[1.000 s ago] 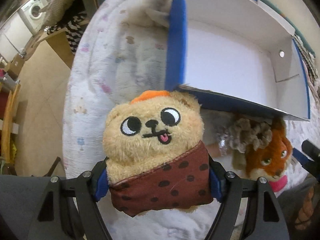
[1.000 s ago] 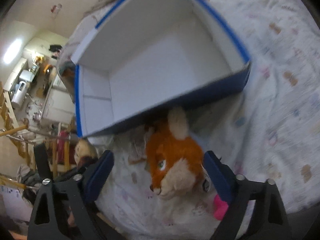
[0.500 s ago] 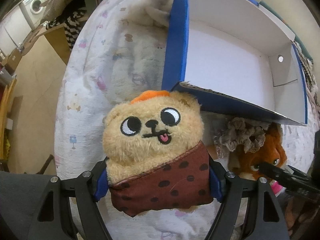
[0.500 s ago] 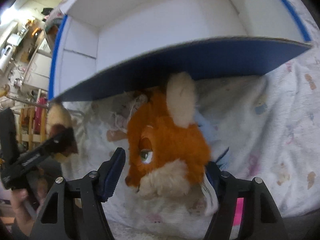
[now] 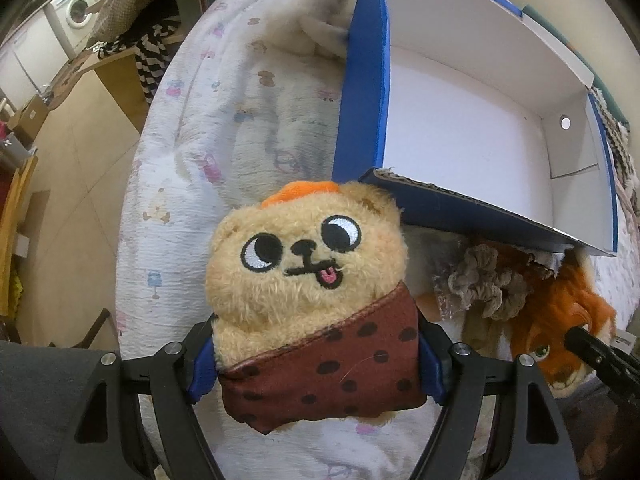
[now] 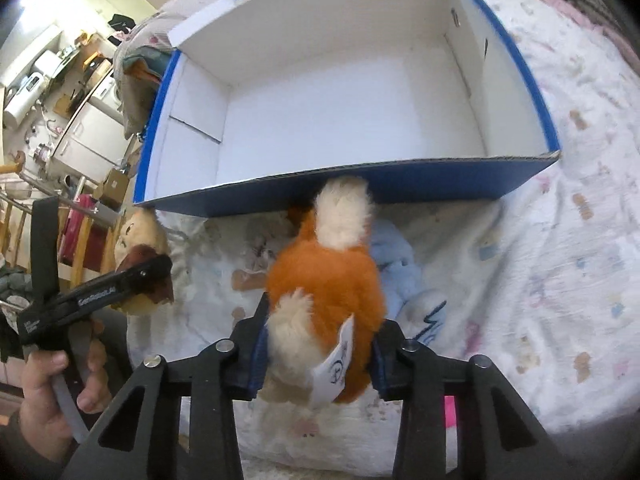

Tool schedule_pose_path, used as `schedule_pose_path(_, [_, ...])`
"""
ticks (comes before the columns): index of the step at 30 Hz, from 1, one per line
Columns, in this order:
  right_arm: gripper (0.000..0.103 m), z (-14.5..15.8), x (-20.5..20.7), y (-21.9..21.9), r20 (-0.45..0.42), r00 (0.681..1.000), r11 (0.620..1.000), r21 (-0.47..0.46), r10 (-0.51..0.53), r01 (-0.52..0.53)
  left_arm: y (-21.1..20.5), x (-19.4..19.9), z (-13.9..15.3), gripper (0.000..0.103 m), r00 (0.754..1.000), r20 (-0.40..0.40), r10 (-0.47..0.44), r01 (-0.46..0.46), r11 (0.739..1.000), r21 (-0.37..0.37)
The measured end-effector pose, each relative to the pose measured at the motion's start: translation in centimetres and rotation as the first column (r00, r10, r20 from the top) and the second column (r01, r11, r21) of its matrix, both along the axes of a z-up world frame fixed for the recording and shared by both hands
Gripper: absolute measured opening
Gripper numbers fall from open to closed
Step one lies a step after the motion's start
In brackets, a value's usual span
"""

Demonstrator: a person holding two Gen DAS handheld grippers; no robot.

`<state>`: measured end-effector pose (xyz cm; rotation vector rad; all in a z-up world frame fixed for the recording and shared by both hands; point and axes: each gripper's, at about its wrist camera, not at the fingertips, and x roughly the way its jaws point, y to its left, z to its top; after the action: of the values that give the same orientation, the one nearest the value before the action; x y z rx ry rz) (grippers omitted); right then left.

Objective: Organize soft objects
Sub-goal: 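Grasp the orange fox plush with the right tool while the left tool holds the bear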

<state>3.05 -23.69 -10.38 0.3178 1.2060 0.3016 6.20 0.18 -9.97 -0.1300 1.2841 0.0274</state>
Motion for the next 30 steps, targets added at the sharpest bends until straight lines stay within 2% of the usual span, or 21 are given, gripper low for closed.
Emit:
schedule_pose_path(5, [0.038,1.3,-1.0,0.5,0.073,0.997,1.000,-0.008,0.015,-0.015,-0.1,-0.3,0.2,0.076,1.000,0.016,-0.005,0.004,1.000,0.016])
schedule_pose_path(8, [0.038,2.4,-1.8,0.5,0.108,0.994,1.000,0.020,0.017,-0.020,0.0,-0.8,0.7,0.076,0.999,0.032,-0.006,0.005,0.999,0.032])
schedule_pose_path(12, [0.038,4.3,-2.7,0.4,0.158,0.987,0.998,0.056,0.020,-0.029,0.6,-1.7,2.1,0.076,0.999,0.052,0.003,-0.004,1.000,0.011])
schedule_pose_path(19, [0.038,9.9,-3.4,-1.1,0.292,0.957,0.995,0.092,0.004,-0.032,1.8,-2.4,6.4,0.076,0.991,0.125,0.054,-0.051,0.998,-0.025])
schedule_pose_path(24, [0.038,13.3,-2.1,-1.7,0.366,0.931,0.993,0.114,-0.015,-0.028,1.1,-1.1,9.5,0.076,0.983,0.180,0.029,-0.028,1.000,-0.006])
schedule_pose_path(30, [0.038,15.0,0.6,-1.8,0.416,0.909,0.994,0.110,-0.024,-0.025,-1.0,1.7,12.3,0.076,0.974,0.226,-0.022,0.023,1.000,-0.002])
